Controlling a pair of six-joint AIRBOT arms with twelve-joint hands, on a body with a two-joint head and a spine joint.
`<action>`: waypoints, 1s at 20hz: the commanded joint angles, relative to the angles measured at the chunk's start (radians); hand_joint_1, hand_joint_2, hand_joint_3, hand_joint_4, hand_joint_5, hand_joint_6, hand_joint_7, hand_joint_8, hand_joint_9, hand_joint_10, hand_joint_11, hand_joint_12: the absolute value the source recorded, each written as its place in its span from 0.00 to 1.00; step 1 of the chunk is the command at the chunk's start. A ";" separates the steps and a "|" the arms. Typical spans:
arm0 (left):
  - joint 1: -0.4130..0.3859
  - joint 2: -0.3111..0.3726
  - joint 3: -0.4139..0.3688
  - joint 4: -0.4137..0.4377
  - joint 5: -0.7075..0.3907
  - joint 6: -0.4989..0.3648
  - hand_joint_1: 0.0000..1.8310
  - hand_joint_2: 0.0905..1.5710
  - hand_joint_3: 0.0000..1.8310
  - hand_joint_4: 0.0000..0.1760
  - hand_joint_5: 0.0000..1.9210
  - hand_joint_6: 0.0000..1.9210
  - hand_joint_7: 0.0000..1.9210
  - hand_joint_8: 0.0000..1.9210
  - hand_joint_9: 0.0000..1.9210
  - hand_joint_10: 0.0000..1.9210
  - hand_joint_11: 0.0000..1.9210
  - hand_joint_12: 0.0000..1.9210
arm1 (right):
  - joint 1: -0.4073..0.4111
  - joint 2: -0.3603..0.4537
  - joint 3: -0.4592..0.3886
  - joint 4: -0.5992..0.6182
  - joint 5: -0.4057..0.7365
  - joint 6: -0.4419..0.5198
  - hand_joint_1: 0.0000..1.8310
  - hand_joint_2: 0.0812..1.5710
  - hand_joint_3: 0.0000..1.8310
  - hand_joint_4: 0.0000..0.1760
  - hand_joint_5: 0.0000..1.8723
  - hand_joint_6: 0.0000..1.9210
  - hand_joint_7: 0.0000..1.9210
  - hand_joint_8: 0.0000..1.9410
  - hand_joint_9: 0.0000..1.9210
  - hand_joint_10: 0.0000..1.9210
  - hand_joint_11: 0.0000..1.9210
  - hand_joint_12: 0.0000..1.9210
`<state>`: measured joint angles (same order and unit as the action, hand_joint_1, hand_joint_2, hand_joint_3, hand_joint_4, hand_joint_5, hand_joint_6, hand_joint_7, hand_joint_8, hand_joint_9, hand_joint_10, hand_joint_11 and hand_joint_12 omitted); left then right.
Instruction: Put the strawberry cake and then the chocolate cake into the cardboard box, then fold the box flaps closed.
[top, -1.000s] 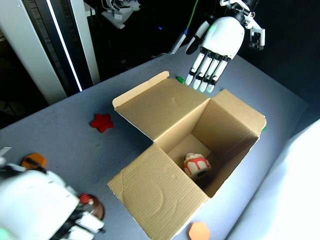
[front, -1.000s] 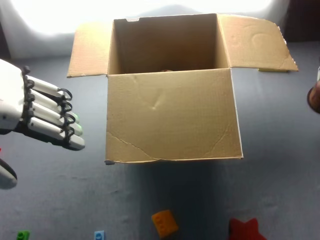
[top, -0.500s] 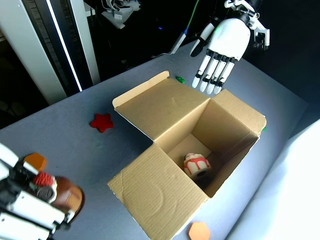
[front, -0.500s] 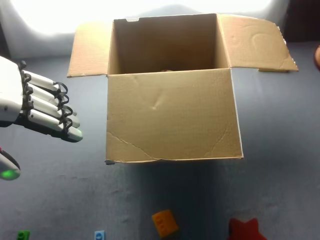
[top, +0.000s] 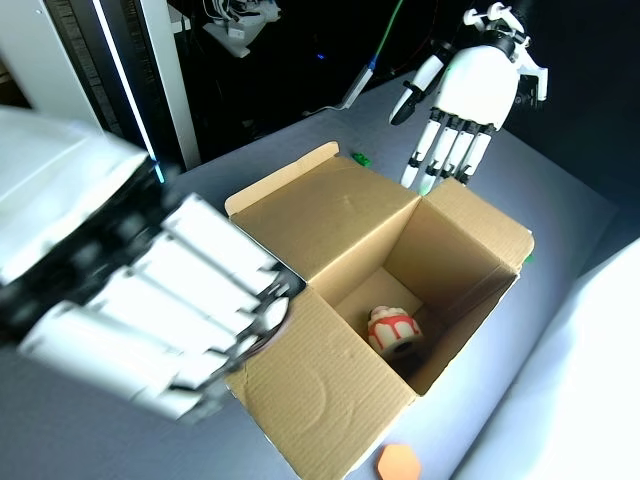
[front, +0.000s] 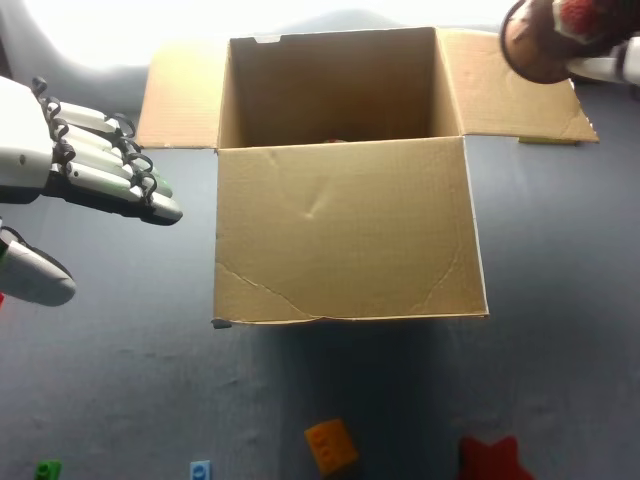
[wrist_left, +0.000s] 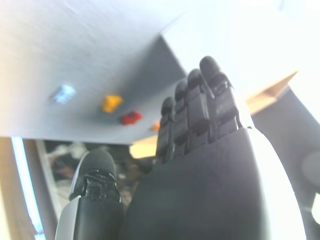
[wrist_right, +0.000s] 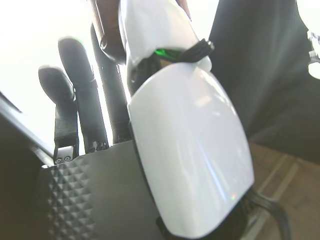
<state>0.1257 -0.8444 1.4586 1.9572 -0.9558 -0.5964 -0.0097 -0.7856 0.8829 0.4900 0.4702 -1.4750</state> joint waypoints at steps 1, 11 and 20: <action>-0.003 0.003 0.009 -0.070 0.025 0.003 0.00 0.82 0.00 0.16 0.06 0.00 0.08 0.00 0.09 0.00 0.00 0.36 | 0.007 -0.001 0.023 -0.051 0.166 0.042 0.65 0.75 0.00 0.00 0.42 0.64 0.45 0.67 0.30 0.78 0.12 1.00; 0.150 0.007 0.033 -0.231 0.093 0.061 0.00 0.83 0.00 0.15 0.06 0.00 0.08 0.00 0.08 0.00 0.00 0.33 | -0.067 -0.256 0.161 -0.180 0.278 0.118 0.65 0.75 0.00 0.01 0.42 0.64 0.45 0.66 0.32 0.77 0.15 1.00; 0.189 0.009 0.037 -0.455 0.121 0.143 0.00 0.83 0.00 0.26 0.06 0.00 0.09 0.00 0.10 0.00 0.00 0.36 | -0.082 -0.376 0.248 -0.186 0.243 0.124 0.56 0.69 0.00 0.00 0.18 0.26 0.27 0.20 0.22 0.49 0.06 0.93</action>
<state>0.3199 -0.8452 1.4887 1.5730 -0.8291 -0.4526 -0.1028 -1.1786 1.1339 0.3218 0.5991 -1.3560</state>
